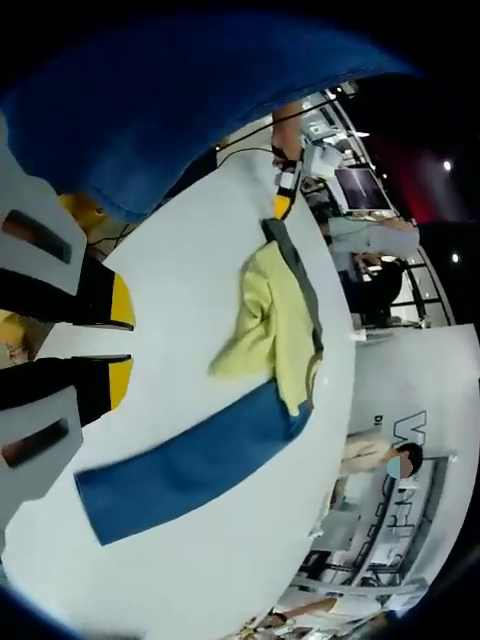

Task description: Fold the garment on the visible template until the final outline fits inside the template.

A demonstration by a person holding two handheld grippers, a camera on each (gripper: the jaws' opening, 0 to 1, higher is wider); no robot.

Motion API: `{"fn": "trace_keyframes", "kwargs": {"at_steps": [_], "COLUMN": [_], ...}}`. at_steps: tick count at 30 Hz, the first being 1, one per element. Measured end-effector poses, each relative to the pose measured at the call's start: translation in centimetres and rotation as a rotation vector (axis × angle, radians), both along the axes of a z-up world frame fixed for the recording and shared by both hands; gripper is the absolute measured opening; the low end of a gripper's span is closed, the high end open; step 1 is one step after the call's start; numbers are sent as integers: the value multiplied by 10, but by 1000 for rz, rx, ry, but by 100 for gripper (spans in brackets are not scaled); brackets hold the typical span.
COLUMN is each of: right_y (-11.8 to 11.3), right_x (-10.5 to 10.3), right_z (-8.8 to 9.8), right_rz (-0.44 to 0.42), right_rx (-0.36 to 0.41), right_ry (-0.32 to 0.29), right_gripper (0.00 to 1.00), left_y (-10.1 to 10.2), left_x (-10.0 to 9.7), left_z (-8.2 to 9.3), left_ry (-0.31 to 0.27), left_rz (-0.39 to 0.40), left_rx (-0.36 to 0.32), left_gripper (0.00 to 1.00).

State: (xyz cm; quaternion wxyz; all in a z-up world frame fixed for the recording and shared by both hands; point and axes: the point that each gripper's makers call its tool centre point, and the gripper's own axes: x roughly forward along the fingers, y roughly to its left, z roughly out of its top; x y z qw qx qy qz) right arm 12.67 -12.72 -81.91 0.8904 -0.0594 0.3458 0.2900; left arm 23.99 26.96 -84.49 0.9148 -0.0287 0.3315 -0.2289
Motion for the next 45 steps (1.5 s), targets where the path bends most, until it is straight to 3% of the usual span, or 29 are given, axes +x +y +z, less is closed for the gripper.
{"fn": "trace_keyframes", "kwargs": {"at_steps": [8,11,15,18,19,20,25,28,30,33,37,41,45], "right_y": [0,0,2,2,3,4,7,7,7,7,4,-2,-4], "right_x": [2,3,4,4,4,4,5,6,6,6,6,8,8], "right_z": [0,-1,-2,-3,-3,-3,-3,-4,-4,-4,-5,-5,-4], "right_rz": [-10,-11,-14,-13,-13,-13,-19,-22,-24,-26,-20,-20,-15], "right_rx": [7,8,16,15,15,16,26,31,38,42,44,52,61], "right_ry": [2,5,7,8,9,8,4,1,-1,-3,-1,-5,-8], "right_gripper": [6,6,6,6,6,6,6,5,6,5,5,5,5], "left_y": [-7,-15,-34,-40,-44,-46,-45,-42,-48,-53,-55,-59,-58], "left_x": [4,6,-2,-10,-14,-14,-14,-12,-15,-18,-21,-25,-32], "left_z": [2,13,23,16,11,13,25,22,19,15,12,13,9], "left_ry": [-1,-31,-17,0,13,-9,-30,-83,-93,-103,-90,-69,-46], "left_rz": [0,-13,-75,-133,-152,-151,-86,-33,-18,28,95,160,177], "left_rx": [-43,-108,-172,-114,-66,-53,-105,7,52,97,137,119,142], "left_gripper": [41,38,34,35,35,35,35,38,45,44,43,39,34]}}
